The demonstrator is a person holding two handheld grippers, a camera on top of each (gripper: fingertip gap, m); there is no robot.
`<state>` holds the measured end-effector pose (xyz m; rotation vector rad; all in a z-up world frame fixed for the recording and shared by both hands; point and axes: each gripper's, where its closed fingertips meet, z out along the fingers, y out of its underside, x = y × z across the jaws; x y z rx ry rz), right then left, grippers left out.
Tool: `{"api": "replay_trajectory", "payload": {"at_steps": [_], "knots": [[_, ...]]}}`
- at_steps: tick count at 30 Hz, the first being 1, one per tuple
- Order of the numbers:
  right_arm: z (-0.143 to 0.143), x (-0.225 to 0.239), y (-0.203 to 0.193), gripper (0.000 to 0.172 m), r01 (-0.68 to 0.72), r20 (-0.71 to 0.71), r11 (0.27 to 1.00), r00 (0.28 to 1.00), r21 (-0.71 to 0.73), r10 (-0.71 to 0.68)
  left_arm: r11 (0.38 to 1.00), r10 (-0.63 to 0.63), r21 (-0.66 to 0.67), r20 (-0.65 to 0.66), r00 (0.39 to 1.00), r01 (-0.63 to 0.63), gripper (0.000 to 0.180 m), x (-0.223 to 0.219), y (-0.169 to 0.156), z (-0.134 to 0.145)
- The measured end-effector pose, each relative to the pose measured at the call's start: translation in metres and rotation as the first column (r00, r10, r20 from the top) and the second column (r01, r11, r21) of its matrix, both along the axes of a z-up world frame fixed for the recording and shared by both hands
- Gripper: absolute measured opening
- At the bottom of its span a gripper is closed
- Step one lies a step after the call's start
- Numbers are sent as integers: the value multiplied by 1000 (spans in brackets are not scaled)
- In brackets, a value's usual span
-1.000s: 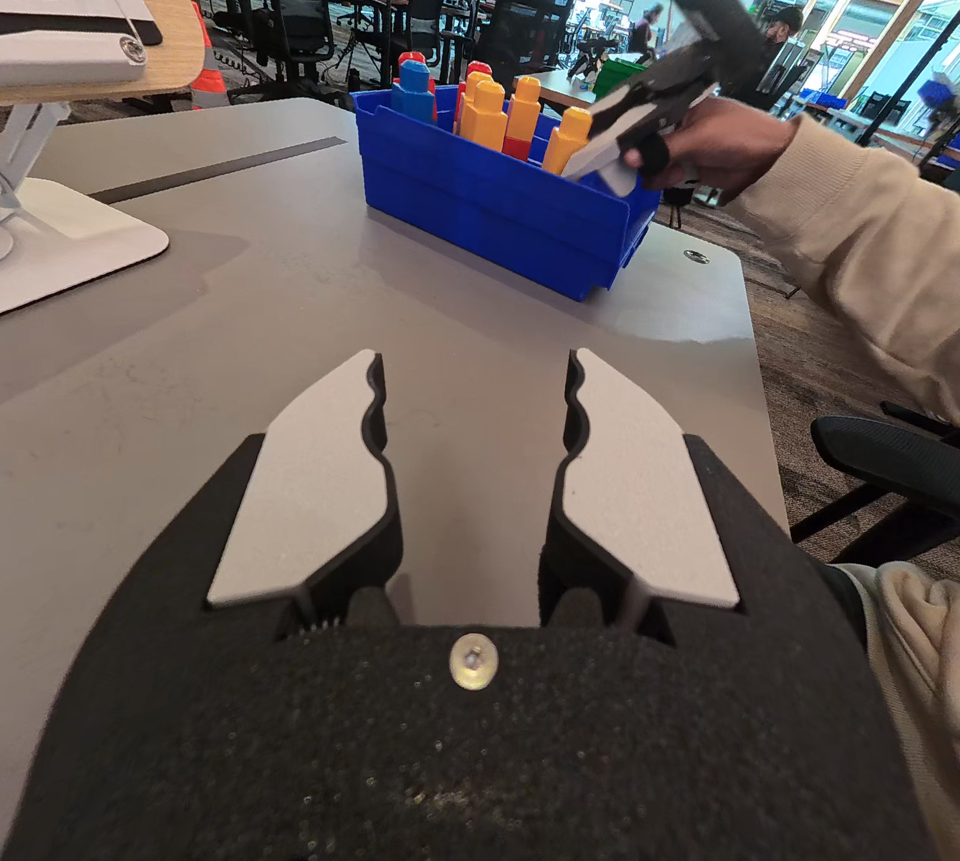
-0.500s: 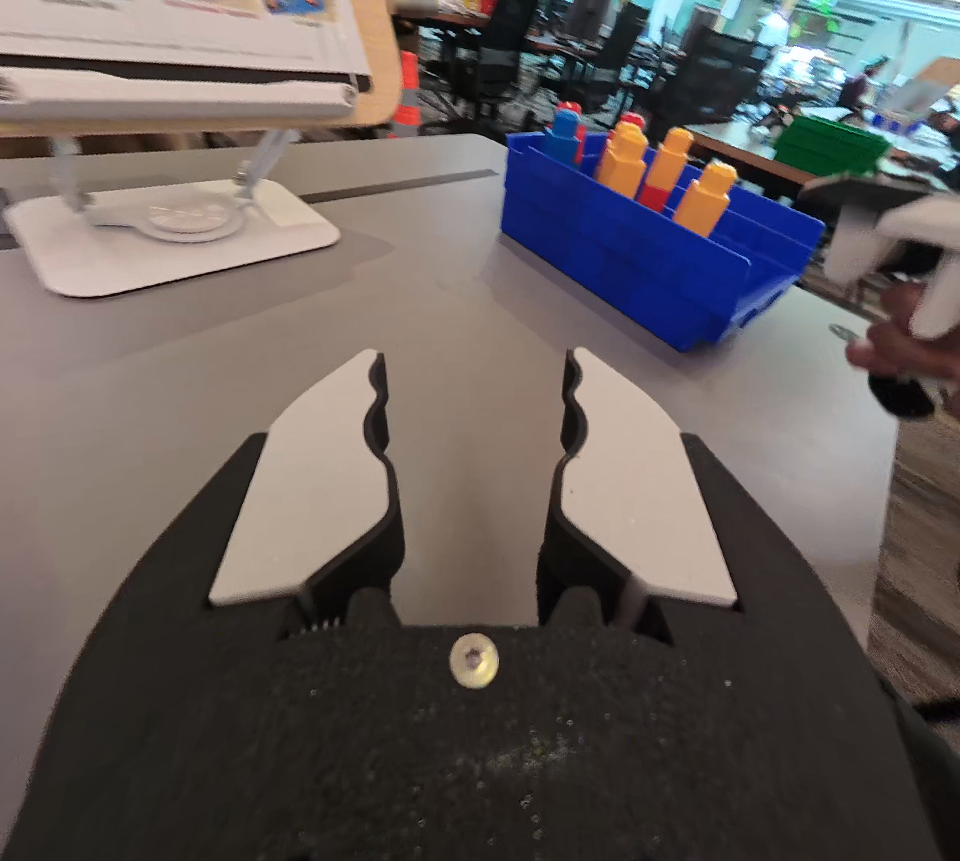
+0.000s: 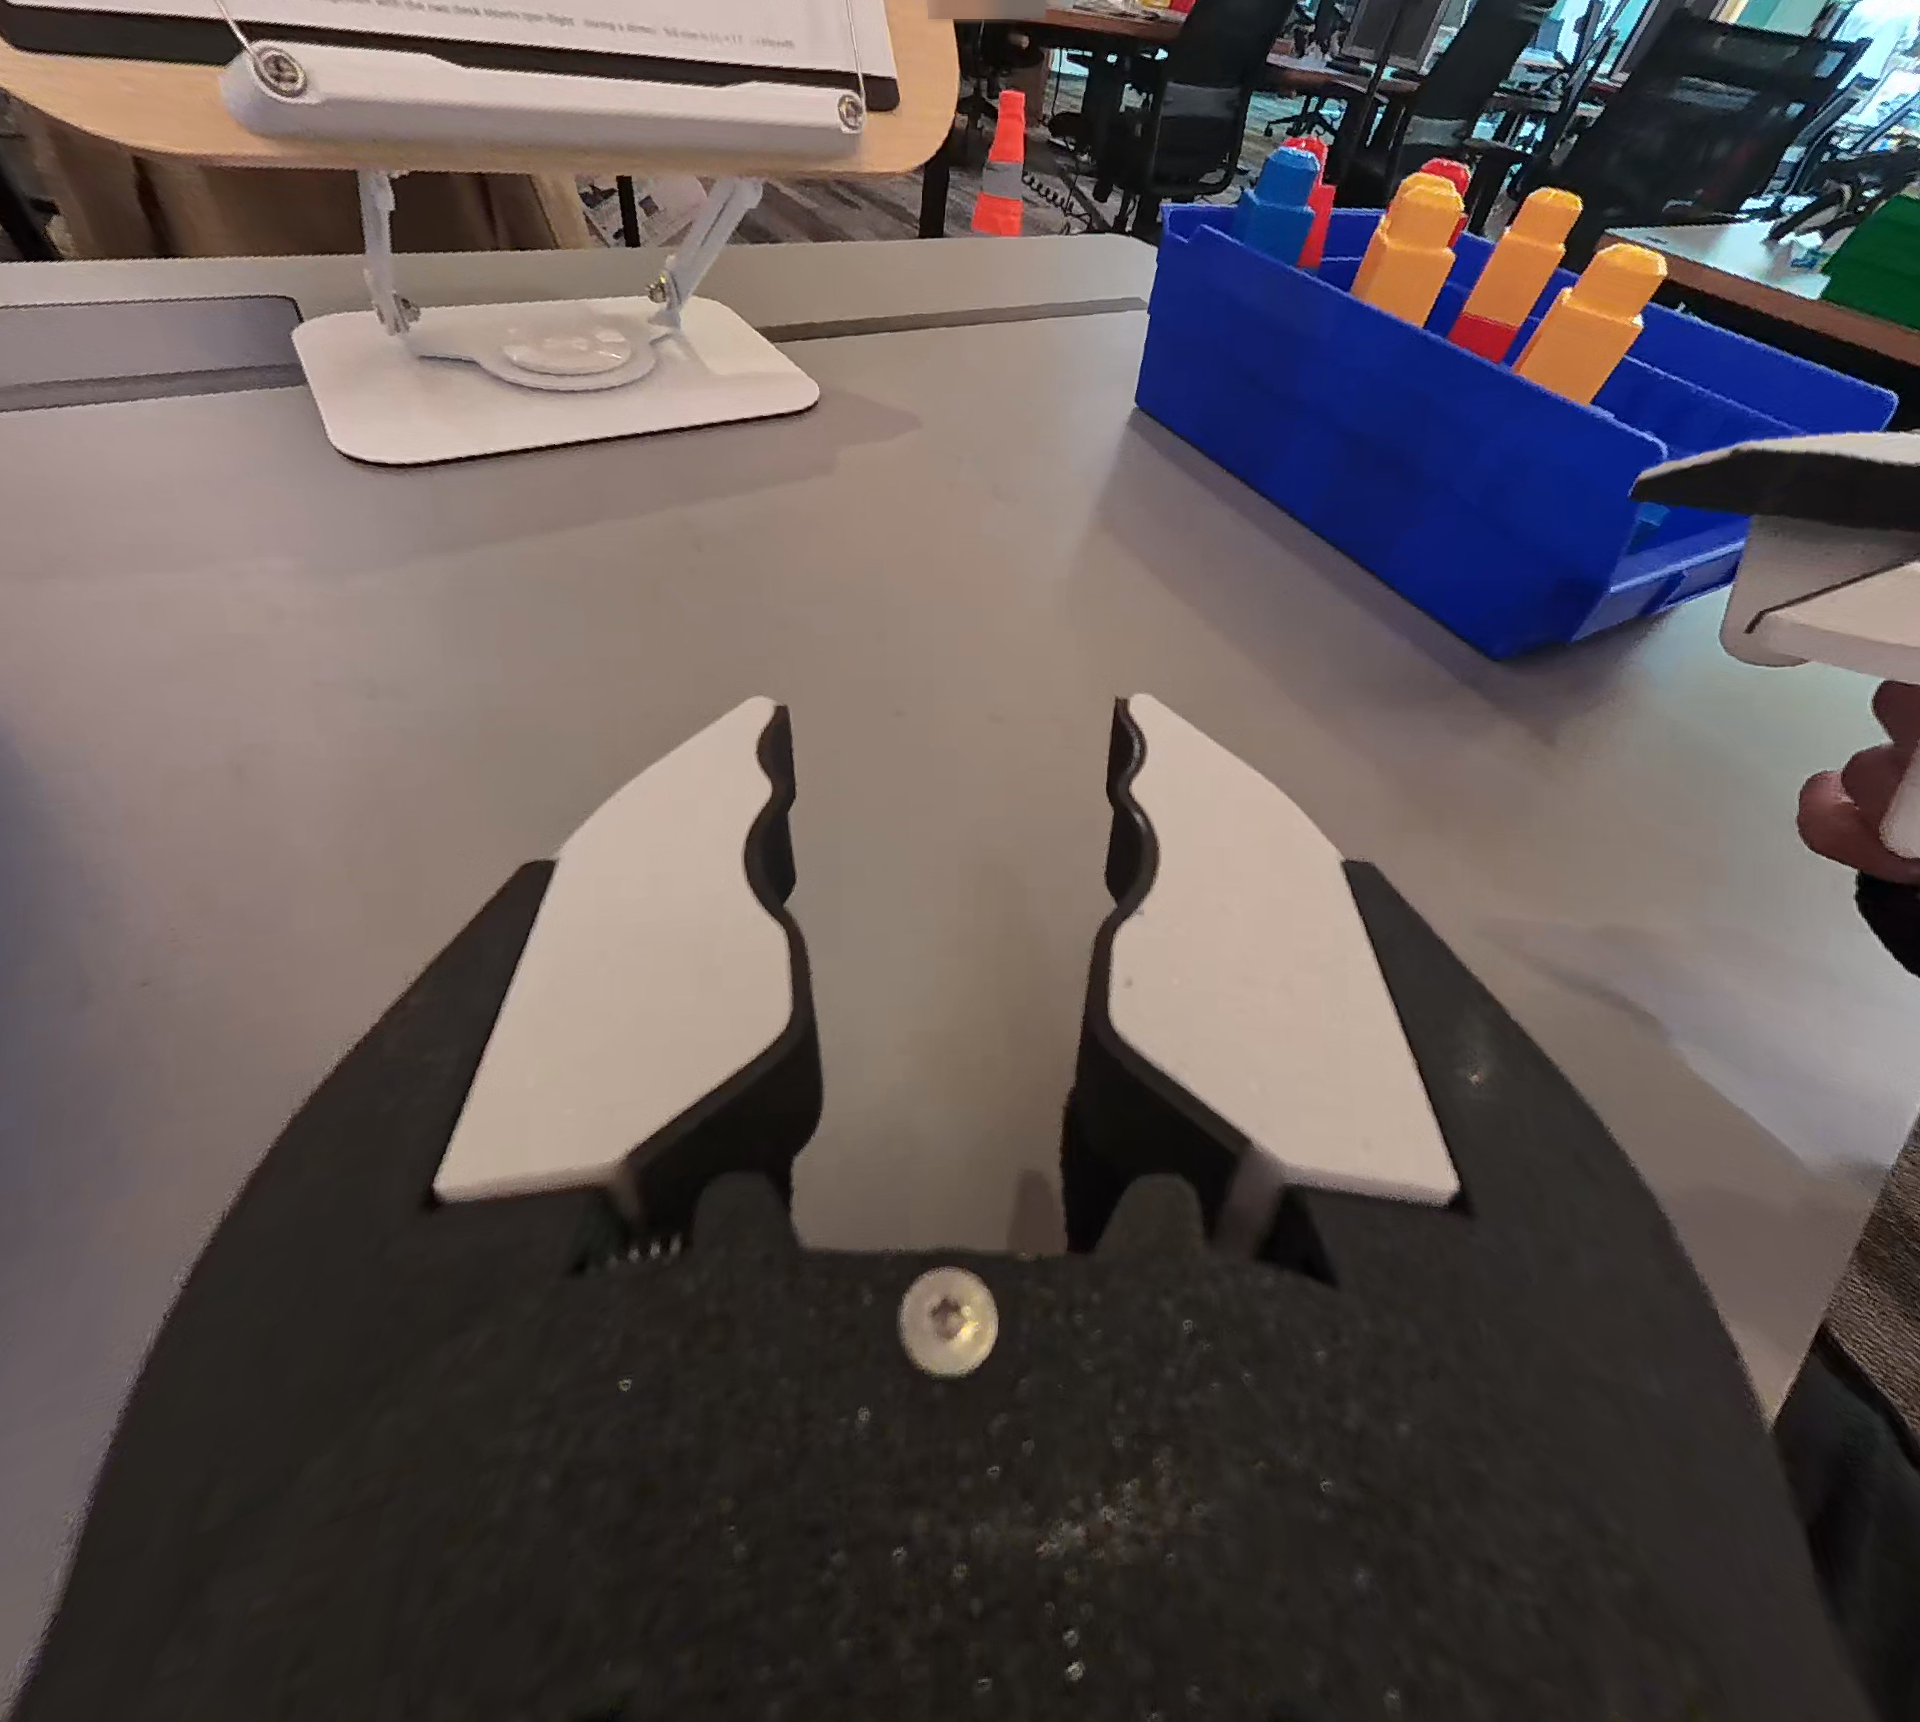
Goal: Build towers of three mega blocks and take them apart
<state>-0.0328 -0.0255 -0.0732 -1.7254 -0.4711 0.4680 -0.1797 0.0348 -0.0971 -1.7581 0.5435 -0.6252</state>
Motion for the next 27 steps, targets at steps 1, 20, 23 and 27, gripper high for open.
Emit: {"api": "replay_trajectory", "payload": {"at_steps": [1, 20, 23, 27], "knots": [[1, 2, 0, 63, 0, -6, 1000, 1000, 0, 0, 1000, 1, -2, 2, 1000, -1, 58, 1, 0, -1], [-39, 325, -11, 56, 618, -28, 766, 774, -178, -632, 961, -214, -160, 76, 974, 223, 60, 89, -3, -21], [-46, 318, -2, 58, 613, -1, 767, 781, -191, -625, 947, -257, -177, 79, 963, 267, 60, 122, -13, -20], [-42, 295, -6, 50, 545, -114, 805, 807, -236, -580, 935, -317, -162, 17, 948, 316, 63, 179, -25, -19]]}}
